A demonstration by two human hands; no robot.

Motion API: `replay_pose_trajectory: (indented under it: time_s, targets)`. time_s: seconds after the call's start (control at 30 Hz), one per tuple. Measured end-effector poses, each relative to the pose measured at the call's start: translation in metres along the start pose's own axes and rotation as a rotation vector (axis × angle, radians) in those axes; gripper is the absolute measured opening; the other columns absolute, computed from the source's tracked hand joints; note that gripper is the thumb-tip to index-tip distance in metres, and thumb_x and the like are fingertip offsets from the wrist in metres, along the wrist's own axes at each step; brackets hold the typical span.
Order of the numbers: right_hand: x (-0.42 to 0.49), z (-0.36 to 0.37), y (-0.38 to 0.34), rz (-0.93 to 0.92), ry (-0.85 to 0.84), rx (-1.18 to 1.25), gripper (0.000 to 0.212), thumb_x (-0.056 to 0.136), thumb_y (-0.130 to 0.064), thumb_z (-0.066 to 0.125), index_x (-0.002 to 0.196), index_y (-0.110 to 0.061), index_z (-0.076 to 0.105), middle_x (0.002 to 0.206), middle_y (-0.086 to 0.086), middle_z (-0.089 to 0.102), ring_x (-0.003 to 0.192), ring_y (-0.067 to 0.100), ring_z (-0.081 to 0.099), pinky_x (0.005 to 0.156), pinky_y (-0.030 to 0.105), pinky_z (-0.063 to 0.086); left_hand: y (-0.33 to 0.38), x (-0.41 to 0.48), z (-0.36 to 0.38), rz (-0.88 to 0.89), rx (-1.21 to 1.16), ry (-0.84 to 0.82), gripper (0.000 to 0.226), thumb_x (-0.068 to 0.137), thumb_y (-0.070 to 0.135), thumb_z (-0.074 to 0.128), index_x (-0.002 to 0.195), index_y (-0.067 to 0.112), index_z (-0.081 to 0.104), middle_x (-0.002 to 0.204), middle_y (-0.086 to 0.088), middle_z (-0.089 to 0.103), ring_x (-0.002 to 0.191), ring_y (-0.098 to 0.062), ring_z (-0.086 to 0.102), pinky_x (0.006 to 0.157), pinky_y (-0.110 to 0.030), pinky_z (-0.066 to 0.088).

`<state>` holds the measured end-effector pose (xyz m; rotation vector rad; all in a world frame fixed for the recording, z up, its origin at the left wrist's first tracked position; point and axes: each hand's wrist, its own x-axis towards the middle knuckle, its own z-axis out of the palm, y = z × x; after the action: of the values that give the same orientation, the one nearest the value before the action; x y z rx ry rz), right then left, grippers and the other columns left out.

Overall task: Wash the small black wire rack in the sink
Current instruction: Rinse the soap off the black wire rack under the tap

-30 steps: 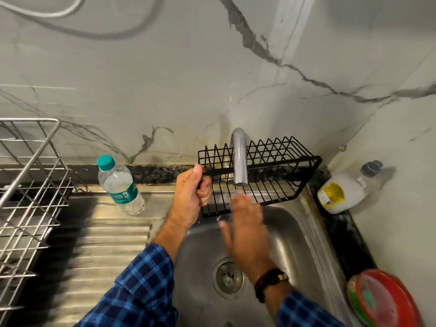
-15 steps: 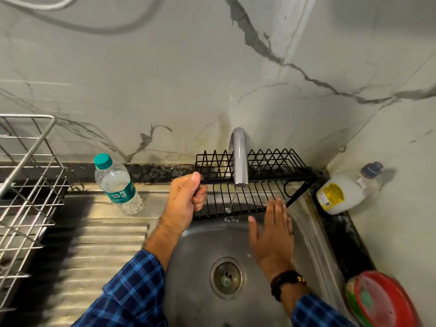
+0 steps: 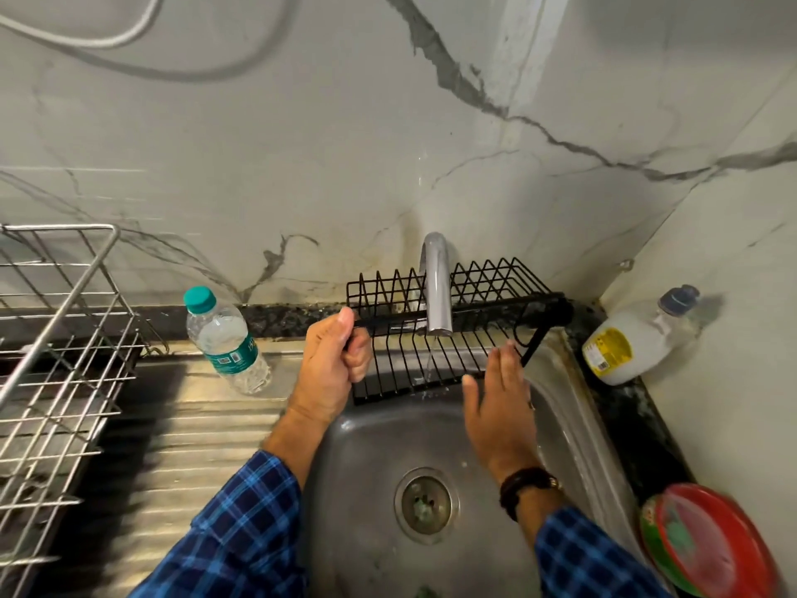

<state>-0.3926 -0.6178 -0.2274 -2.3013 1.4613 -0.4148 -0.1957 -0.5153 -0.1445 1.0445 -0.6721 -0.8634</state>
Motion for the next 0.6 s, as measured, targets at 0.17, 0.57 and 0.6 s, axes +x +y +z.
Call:
replay_pose_trajectory:
  time_s: [0.17,0.57,0.6]
  targets:
    - [-0.052,0.023,-0.032,-0.204,-0.228,-0.078,0.076,0.100,-0.063,0.013,0.156,-0.020,-0.013,0.162,0.001,-0.026,0.149,0.018,-0.024,0.122,0.035,-0.006,-0.004,0.004,0.007,-0.001,0.073,-0.029,0.046,0.087,0.059,0.060,0.051,0.031,0.050,0.049,0.012,0.038,0.040,-0.004,0.027,0.040,-0.022,0.015]
    - [-0.053,0.025,-0.040,-0.485,-0.252,-0.192,0.064,0.101,-0.053,0.025,0.157,-0.024,0.019,0.164,0.006,0.005,0.153,0.029,0.008,0.124,0.043,-0.002,-0.007,-0.041,-0.007,-0.001,-0.003,-0.026,0.048,0.078,0.068,0.071,0.056,0.031,0.050,0.049,0.012,0.039,0.039,-0.003,0.027,0.038,-0.016,0.022]
    - [-0.066,0.029,-0.033,-0.532,-0.259,-0.230,0.064,0.100,-0.053,0.030,0.156,-0.023,0.022,0.164,0.009,0.011,0.152,0.031,0.011,0.123,0.047,0.002,-0.008,-0.047,-0.008,-0.011,-0.006,-0.019,0.049,0.077,0.068,0.072,0.056,0.031,0.049,0.049,0.012,0.038,0.039,-0.003,0.026,0.038,-0.016,0.020]
